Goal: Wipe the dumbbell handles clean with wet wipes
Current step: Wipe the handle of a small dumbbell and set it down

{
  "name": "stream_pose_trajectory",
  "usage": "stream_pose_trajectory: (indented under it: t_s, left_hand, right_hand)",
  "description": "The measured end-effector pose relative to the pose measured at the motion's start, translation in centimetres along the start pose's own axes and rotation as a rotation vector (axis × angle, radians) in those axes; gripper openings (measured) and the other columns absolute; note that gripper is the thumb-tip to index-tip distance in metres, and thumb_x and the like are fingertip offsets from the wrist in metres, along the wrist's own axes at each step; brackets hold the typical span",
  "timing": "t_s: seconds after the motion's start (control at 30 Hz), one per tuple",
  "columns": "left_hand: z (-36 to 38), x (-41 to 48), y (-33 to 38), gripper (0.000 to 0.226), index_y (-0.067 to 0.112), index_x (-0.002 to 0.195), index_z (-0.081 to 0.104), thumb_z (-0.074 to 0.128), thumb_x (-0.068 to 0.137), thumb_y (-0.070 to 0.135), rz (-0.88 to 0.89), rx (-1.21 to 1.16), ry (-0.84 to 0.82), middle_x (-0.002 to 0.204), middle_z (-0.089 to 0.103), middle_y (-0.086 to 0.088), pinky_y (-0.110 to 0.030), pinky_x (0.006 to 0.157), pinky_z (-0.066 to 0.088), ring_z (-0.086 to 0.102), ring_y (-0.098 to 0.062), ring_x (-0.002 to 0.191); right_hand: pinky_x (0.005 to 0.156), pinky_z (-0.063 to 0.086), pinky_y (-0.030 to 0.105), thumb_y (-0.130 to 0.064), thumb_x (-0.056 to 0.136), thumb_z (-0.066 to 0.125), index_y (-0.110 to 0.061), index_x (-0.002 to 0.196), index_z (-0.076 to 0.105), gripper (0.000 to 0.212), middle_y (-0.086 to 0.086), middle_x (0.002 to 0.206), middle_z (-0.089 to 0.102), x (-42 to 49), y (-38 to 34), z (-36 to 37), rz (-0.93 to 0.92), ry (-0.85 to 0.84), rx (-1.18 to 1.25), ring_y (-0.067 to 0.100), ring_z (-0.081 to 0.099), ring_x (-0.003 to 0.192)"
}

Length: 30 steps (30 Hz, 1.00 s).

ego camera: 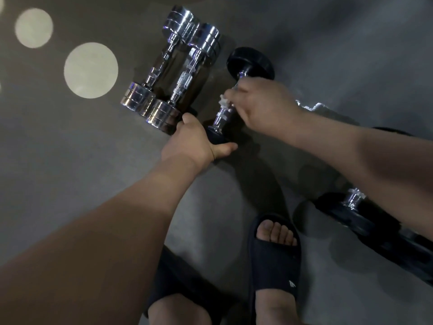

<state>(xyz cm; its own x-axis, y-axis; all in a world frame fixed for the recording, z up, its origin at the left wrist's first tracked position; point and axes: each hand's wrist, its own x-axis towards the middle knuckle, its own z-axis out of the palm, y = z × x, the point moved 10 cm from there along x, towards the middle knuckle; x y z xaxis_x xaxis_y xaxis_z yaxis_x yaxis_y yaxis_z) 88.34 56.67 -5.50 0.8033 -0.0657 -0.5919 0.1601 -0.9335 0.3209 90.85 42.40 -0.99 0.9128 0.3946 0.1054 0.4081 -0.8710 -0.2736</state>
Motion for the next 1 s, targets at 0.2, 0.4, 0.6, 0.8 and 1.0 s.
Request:
stream_pose_trajectory:
  t_s: [0.2,0.4,0.6,0.8,1.0]
  left_hand:
    - [0.1,-0.2,-0.1,0.103,0.007,0.125,0.037,0.085,0.057,0.068,-0.003,-0.001,0.005,0.132,0.051,-0.015,-0.046,0.096,0.051,0.056,-0.032,0.118]
    - [0.0,-0.3,0.1,0.103,0.007,0.127,0.037,0.085,0.059,0.067,0.002,0.001,-0.001,0.134,0.05,-0.015,-0.045,0.097,0.05,0.055,-0.032,0.12]
    - [-0.1,-0.3,0.0,0.105,0.006,0.128,0.037,0.085,0.058,0.067,-0.004,-0.005,0.005,0.134,0.05,-0.015,-0.046,0.099,0.05,0.055,-0.033,0.12]
    - [0.0,-0.2,-0.1,0.104,0.006,0.126,0.037,0.085,0.058,0.068,-0.006,-0.006,0.009,0.132,0.051,-0.014,-0.047,0.097,0.051,0.056,-0.032,0.118]
    - [0.0,-0.2,0.1,0.103,0.006,0.127,0.037,0.085,0.059,0.067,0.002,-0.002,0.006,0.132,0.051,-0.014,-0.047,0.096,0.051,0.056,-0.032,0.118]
  right_hand:
    - [0.056,0.053,0.043,-0.024,0.095,0.04,-0.014,0.123,0.068,0.041,0.013,0.096,0.062,-0.2,-2.1,0.6,-0.247,-0.102,0.021,0.038,0.063,0.084]
    - [0.06,0.055,0.041,-0.013,0.094,0.048,-0.002,0.121,0.069,0.036,0.017,0.092,0.064,-1.3,-2.1,0.3,-0.188,0.046,0.111,0.039,0.063,0.076]
    - [0.057,0.054,0.042,-0.014,0.096,0.057,-0.007,0.123,0.07,0.031,0.016,0.091,0.063,-2.4,1.7,-0.8,0.087,0.199,0.134,0.035,0.062,0.07]
    - [0.063,0.052,0.037,-0.015,0.09,0.06,-0.009,0.107,0.073,0.022,0.011,0.095,0.061,-4.3,3.9,-1.1,0.33,0.249,0.229,0.026,0.06,0.074]
    - [0.075,0.041,0.012,-0.011,0.085,0.066,-0.007,0.106,0.066,0.021,0.008,0.104,0.06,-2.8,2.7,-0.2,0.325,0.171,0.37,0.016,0.059,0.087]
